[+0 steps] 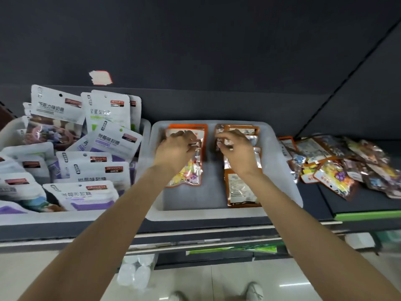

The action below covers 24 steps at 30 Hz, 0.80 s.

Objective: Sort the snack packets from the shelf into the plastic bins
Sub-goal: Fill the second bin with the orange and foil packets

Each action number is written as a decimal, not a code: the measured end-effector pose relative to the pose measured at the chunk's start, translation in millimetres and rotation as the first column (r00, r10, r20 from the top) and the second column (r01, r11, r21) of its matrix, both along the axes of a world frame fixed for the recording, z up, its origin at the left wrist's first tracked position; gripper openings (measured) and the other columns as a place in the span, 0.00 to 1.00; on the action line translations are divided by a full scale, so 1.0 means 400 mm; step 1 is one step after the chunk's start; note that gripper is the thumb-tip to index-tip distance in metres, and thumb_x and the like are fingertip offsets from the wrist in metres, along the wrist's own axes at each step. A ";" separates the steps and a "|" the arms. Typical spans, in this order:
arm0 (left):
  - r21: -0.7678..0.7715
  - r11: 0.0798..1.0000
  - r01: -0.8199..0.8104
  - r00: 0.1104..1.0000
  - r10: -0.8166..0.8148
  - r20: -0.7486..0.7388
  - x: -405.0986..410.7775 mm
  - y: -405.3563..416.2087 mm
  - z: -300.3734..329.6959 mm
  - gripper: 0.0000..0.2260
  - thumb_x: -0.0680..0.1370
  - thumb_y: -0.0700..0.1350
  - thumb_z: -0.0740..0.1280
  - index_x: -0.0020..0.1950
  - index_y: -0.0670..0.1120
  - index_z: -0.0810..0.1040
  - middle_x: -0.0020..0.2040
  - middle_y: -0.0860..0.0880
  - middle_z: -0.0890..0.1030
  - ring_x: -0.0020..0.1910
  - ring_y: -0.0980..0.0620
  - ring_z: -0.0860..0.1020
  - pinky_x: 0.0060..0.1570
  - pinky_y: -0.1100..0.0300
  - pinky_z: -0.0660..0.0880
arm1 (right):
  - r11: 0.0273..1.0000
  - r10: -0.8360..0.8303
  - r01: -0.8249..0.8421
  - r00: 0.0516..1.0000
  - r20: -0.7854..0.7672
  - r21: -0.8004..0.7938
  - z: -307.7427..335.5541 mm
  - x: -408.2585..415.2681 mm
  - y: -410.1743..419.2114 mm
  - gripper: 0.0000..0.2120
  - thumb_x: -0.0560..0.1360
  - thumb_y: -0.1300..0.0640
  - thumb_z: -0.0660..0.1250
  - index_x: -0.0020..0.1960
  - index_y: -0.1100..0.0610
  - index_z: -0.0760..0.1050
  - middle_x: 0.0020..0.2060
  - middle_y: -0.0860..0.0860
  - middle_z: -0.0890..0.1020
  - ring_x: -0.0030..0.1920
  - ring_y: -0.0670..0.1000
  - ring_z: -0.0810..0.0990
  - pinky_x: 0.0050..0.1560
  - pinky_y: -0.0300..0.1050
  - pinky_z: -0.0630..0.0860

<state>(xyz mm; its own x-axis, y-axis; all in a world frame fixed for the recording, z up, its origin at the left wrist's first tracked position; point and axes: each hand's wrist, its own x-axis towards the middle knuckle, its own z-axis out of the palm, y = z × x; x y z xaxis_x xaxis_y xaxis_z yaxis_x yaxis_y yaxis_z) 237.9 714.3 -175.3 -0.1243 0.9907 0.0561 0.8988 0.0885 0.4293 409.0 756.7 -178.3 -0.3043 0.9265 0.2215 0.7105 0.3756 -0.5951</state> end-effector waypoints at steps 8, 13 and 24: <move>0.105 0.977 0.187 0.974 -0.198 0.113 0.381 0.065 0.037 0.12 0.80 0.48 0.60 0.63 0.50 0.73 0.55 0.47 0.81 0.52 0.47 0.80 0.50 0.51 0.78 | 0.986 -0.159 0.164 0.981 0.107 -0.035 0.007 0.419 0.017 0.12 0.76 0.67 0.64 0.57 0.60 0.80 0.54 0.58 0.80 0.53 0.56 0.78 0.48 0.39 0.70; 0.054 0.969 0.243 0.962 -0.247 0.118 0.642 0.138 0.004 0.11 0.79 0.45 0.60 0.60 0.49 0.75 0.54 0.46 0.80 0.50 0.45 0.79 0.47 0.53 0.76 | 0.969 -0.187 0.221 0.948 0.257 -0.112 -0.063 0.682 0.095 0.13 0.76 0.64 0.64 0.59 0.58 0.79 0.59 0.57 0.78 0.59 0.58 0.76 0.56 0.46 0.72; -0.242 0.935 0.260 0.965 -0.242 0.104 0.922 0.306 -0.179 0.26 0.78 0.44 0.63 0.74 0.46 0.58 0.71 0.45 0.63 0.69 0.44 0.65 0.64 0.50 0.67 | 0.894 -0.234 0.353 0.894 0.383 -0.277 -0.146 1.028 0.251 0.36 0.76 0.53 0.67 0.77 0.54 0.51 0.77 0.54 0.50 0.76 0.55 0.50 0.71 0.50 0.60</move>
<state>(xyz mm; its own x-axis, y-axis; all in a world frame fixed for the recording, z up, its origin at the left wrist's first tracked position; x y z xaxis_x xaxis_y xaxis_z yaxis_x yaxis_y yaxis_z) 606.9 836.6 -247.0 0.1356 0.9708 -0.1980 0.8735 -0.0228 0.4863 820.2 857.3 -236.5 -0.0061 0.9840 -0.1782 0.9325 -0.0587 -0.3564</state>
